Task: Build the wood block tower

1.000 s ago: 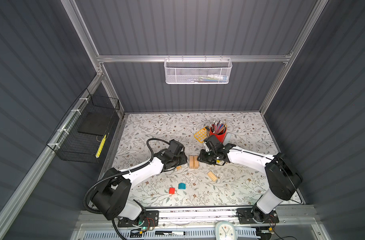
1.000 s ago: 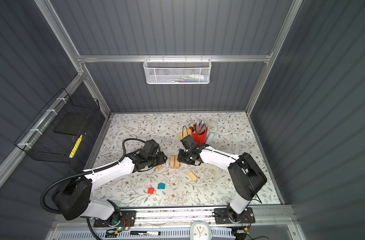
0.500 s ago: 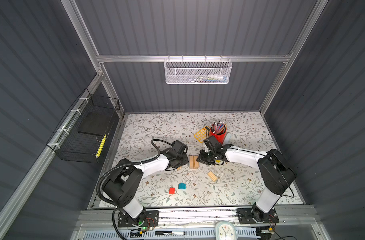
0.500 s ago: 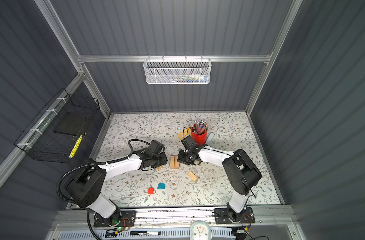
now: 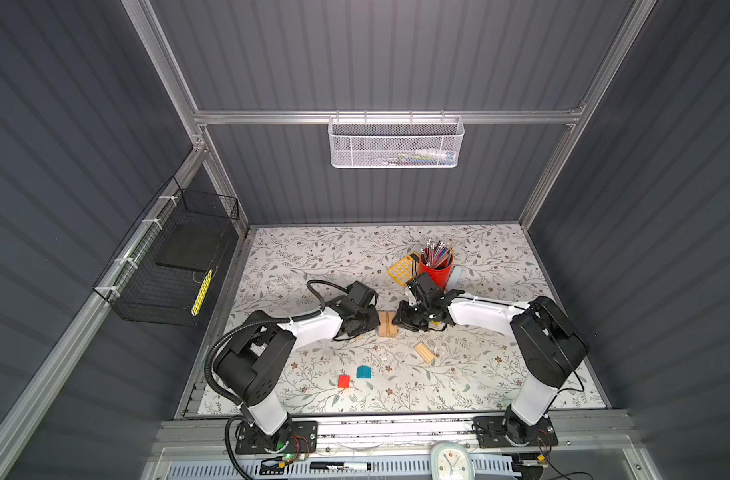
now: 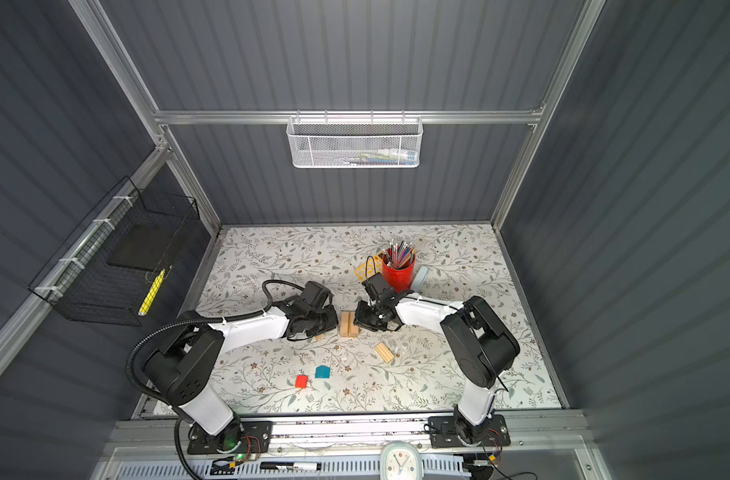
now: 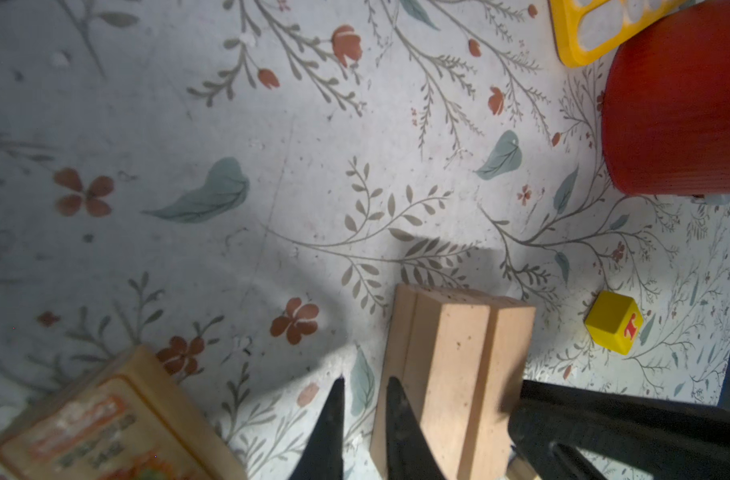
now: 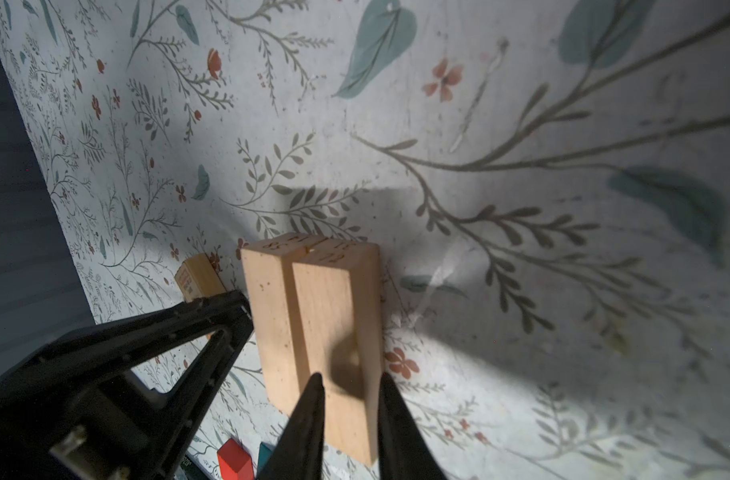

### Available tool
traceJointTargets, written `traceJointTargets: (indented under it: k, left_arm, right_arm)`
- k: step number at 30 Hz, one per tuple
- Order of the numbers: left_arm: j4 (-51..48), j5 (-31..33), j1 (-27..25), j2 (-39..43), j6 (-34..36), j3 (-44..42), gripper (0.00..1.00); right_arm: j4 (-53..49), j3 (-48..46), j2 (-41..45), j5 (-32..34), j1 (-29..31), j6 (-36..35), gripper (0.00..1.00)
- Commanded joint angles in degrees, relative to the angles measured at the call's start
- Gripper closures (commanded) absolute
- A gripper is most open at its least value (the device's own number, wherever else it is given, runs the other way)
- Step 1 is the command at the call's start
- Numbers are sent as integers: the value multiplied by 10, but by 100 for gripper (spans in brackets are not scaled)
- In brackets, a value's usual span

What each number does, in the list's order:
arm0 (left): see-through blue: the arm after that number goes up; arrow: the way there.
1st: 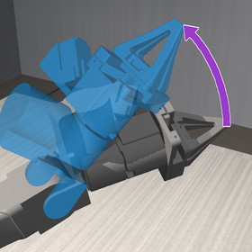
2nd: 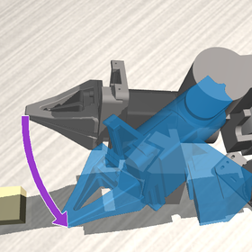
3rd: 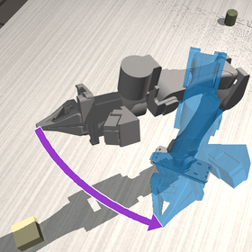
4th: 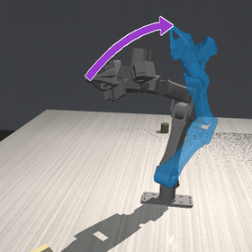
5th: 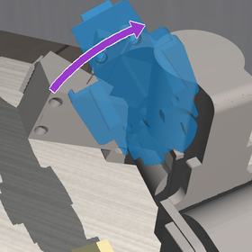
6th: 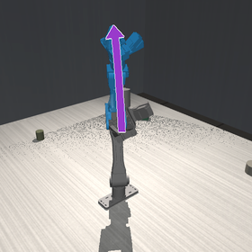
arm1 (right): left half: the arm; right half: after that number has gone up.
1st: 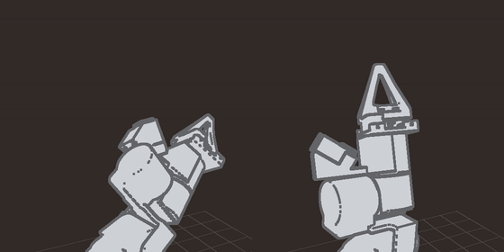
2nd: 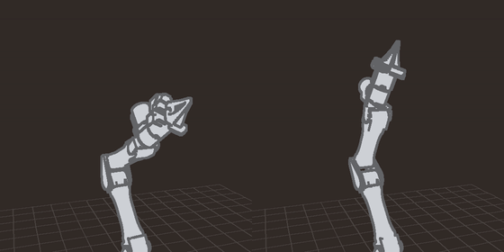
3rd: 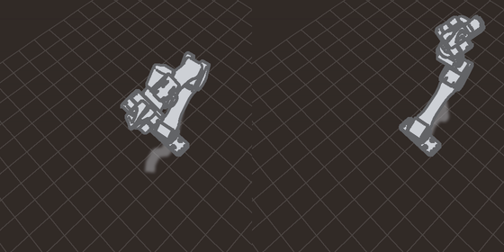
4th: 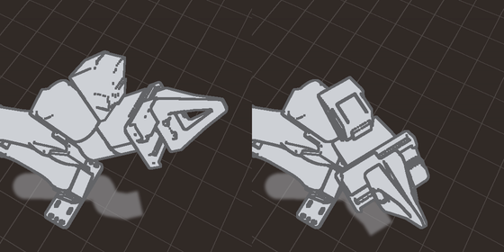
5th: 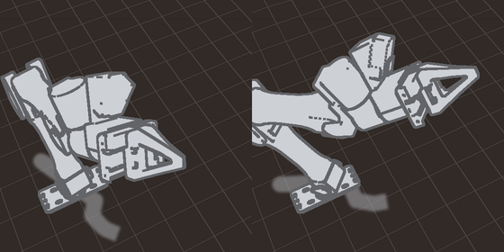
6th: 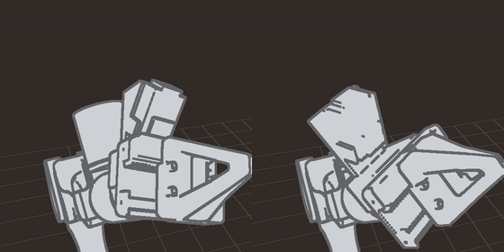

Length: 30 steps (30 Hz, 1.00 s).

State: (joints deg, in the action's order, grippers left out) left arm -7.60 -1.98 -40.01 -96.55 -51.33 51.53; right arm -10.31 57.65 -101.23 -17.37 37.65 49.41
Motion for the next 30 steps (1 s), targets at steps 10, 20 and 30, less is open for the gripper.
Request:
traceJointTargets:
  k: [10, 20, 30]
  left_arm:
    - [3, -33, 4, -24, 2, 18, 83]
    - [3, -37, 4, -28, 3, 19, 84]
    - [-8, -30, 4, -31, 5, 23, 85]
  right_arm:
    - [7, 1, -16, -13, -3, 5, 78]
    - [0, 16, -27, -13, -3, 1, 80]
    - [-6, 24, -23, -30, -5, -16, 79]
